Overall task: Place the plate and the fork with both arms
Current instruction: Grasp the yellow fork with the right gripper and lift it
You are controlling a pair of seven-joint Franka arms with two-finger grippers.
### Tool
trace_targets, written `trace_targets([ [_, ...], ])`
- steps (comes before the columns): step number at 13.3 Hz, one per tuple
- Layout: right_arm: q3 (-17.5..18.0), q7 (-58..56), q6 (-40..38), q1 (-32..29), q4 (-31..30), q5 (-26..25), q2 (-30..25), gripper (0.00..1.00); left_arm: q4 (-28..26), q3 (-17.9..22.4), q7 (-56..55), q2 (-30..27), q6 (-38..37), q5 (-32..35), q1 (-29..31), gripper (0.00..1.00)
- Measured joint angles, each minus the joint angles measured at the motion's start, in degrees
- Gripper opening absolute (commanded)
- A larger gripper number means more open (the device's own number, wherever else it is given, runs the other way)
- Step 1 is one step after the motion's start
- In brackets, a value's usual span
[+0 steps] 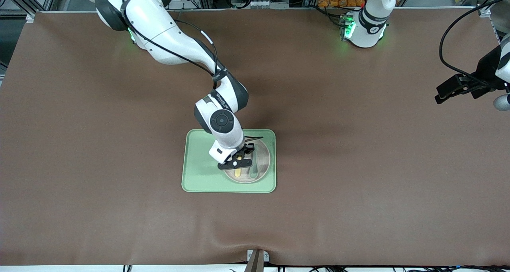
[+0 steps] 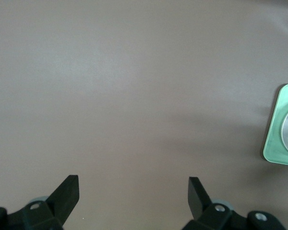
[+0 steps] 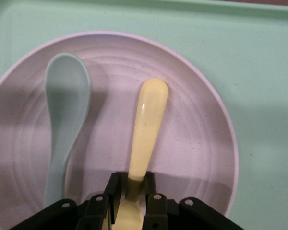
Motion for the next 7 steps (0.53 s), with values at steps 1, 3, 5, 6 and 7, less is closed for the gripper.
trace_targets([
  [1,0.0,0.0,0.0,0.0,0.0,0.0,0.0,0.10,0.0,0.0,0.0,0.0,0.0,0.0,0.0,1.00],
  [3,0.0,0.0,0.0,0.0,0.0,0.0,0.0,0.01,-0.1,0.0,0.0,0.0,0.0,0.0,0.0,1.00],
  [5,-0.1,0.1,0.0,0.0,0.5,0.0,0.0,0.00,-0.1,0.0,0.0,0.0,0.0,0.0,0.0,1.00],
  [6,-0.2,0.2,-0.1,0.0,1.1,0.0,0.0,0.00,-0.1,0.0,0.0,0.0,0.0,0.0,0.0,1.00],
  [7,-0.3,0.3,-0.4,0.0,1.7,0.0,0.0,0.00,-0.1,0.0,0.0,0.0,0.0,0.0,0.0,1.00],
])
